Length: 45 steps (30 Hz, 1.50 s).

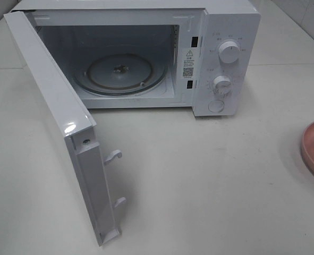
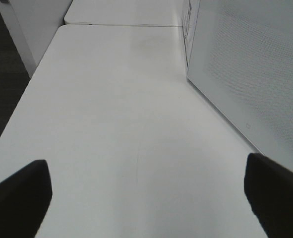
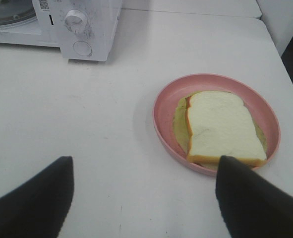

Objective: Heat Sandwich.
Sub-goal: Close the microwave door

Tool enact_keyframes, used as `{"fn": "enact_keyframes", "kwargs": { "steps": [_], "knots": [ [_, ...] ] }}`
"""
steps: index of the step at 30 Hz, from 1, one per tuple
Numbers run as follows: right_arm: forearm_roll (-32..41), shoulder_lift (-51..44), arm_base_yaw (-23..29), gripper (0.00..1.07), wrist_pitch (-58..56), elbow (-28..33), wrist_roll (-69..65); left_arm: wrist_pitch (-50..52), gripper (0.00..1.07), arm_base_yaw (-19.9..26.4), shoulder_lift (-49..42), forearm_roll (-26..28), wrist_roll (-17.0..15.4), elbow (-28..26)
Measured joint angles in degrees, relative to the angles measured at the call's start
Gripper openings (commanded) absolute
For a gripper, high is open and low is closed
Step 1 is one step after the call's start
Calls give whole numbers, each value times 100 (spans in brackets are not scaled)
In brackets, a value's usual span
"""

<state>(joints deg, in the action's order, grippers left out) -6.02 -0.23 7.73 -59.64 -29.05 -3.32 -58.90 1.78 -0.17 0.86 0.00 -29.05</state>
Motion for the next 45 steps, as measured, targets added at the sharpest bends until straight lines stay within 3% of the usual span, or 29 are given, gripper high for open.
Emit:
{"fn": "enact_keyframes", "kwargs": {
  "steps": [6, 9, 10, 12, 13, 16, 18, 20, 23, 26, 30, 45],
  "knots": [
    [0, 0, 0, 76, 0, 0, 0, 292, 97, 0, 195, -86, 0, -241],
    [0, 0, 0, 76, 0, 0, 0, 384, 83, 0, 653, -86, 0, -246],
    [0, 0, 0, 76, 0, 0, 0, 384, 83, 0, 653, -86, 0, -246],
    [0, 0, 0, 76, 0, 0, 0, 504, 73, 0, 871, -86, 0, -246],
    [0, 0, 0, 76, 0, 0, 0, 653, 63, 0, 1077, -86, 0, -246],
    [0, 0, 0, 76, 0, 0, 0, 808, 52, 0, 1301, -86, 0, -246],
    [0, 0, 0, 76, 0, 0, 0, 1054, 34, 0, 1593, -86, 0, -246],
    [0, 0, 0, 76, 0, 0, 0, 1157, 29, 0, 1696, -86, 0, -246],
    [0, 0, 0, 76, 0, 0, 0, 1644, 8, 0, 2108, -86, 0, -246],
    [0, 0, 0, 76, 0, 0, 0, 2005, 0, 0, 2395, -86, 0, -235],
    [0, 0, 0, 76, 0, 0, 0, 2401, 0, 0, 2676, -86, 0, -143],
    [0, 0, 0, 76, 0, 0, 0, 5449, 0, 0, 3994, -86, 0, 1215]
  ]
}}
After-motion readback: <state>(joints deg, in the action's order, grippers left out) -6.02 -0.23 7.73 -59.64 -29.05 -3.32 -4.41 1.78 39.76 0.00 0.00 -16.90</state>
